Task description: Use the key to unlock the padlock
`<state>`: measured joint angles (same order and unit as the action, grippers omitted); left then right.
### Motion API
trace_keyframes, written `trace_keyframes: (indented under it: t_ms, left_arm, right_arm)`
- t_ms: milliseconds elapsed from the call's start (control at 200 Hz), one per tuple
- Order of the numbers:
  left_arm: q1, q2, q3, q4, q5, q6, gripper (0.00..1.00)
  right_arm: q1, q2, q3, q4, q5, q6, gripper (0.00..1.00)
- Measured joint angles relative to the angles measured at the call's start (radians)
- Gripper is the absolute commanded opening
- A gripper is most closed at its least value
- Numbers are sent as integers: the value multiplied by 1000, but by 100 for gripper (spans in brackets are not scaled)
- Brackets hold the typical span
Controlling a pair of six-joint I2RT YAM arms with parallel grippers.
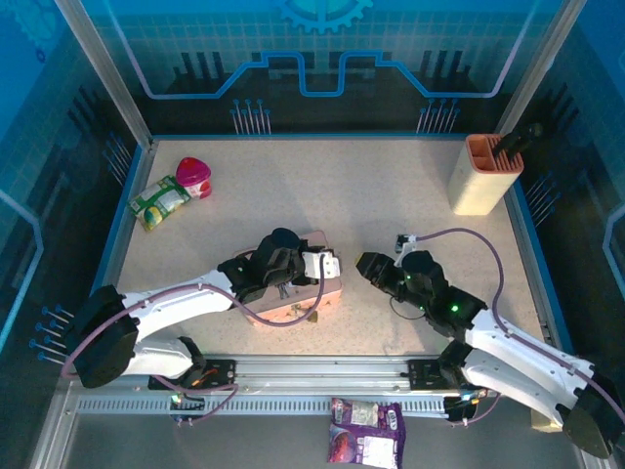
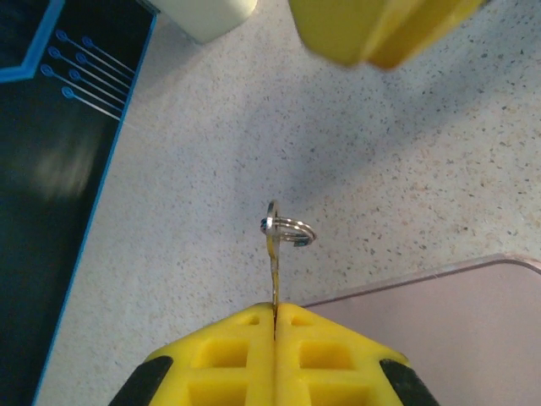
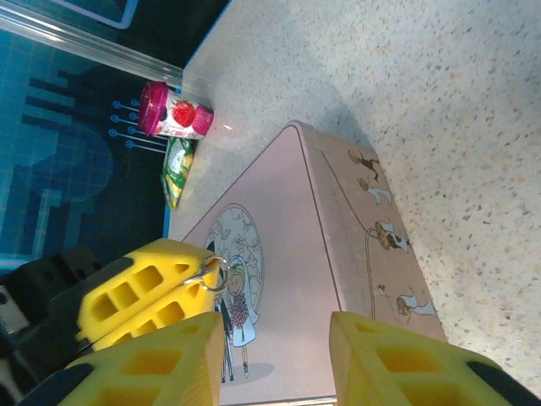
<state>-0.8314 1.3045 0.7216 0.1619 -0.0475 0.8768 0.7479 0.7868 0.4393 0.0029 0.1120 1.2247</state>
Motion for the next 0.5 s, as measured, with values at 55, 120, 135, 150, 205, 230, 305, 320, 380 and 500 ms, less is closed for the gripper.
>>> trace_keyframes:
  t_ms: [55, 120, 135, 150, 205, 230, 305, 320, 380, 500]
  left_arm:
    - [-2, 0, -4, 18, 3, 16, 0]
    - [-6, 0, -10, 34, 3, 32, 0]
    - [-6, 0, -11, 38, 3, 36, 0]
    - [-7, 0, -12, 43, 3, 41, 0]
    - [-11, 0, -18, 55, 2, 50, 0]
    - [-12, 0, -19, 55, 2, 51, 0]
    - [-16, 0, -24, 59, 2, 66, 0]
    - [-16, 0, -25, 60, 2, 66, 0]
    - [-18, 0, -27, 63, 2, 70, 0]
    - [-24, 0, -38, 72, 1, 75, 0]
  right_arm:
    - [0, 25, 0, 29, -15, 22, 36]
    - [0, 48, 0, 72, -32, 52, 35]
    - [0, 53, 0, 82, -36, 59, 35]
    - [0, 57, 0, 89, -39, 63, 34]
    - [3, 73, 0, 123, -50, 87, 33]
    - [4, 79, 0, 135, -55, 97, 32]
    - [6, 93, 0, 164, -71, 122, 32]
    - [6, 95, 0, 171, -74, 125, 31]
    - [6, 101, 0, 192, -83, 138, 30]
    - [9, 117, 0, 219, -97, 161, 29]
